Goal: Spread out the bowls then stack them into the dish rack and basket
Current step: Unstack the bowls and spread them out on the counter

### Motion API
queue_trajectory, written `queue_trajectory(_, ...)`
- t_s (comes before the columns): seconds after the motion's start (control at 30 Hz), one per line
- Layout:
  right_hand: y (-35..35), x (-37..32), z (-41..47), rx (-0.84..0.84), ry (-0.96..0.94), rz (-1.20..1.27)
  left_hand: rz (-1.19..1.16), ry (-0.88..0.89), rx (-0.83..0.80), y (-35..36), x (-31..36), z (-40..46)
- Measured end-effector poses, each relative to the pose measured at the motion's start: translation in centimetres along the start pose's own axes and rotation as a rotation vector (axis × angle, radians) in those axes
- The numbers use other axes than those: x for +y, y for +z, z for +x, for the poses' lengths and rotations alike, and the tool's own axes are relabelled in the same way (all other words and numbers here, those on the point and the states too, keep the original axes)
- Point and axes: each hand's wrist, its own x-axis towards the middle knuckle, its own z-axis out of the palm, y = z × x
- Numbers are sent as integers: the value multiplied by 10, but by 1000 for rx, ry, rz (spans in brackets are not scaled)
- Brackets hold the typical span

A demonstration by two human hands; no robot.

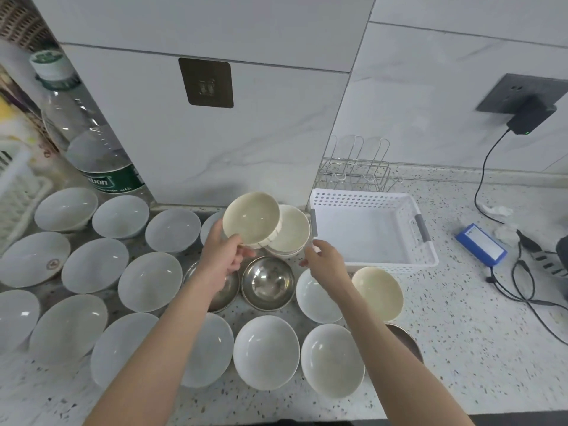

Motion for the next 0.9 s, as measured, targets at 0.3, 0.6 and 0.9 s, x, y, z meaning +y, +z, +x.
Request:
queue_trajectory(0.3,33,-29,19,57,37,-256,-106,-62,30,-37,-14,-22)
queue_trajectory(0.6,34,-32,29,98,98,-117,-104,-90,27,-39,-24,-33)
queue_trajectory(0.9,4,-26,18,78,39,168,-172,-99,39,-33,-31,-44)
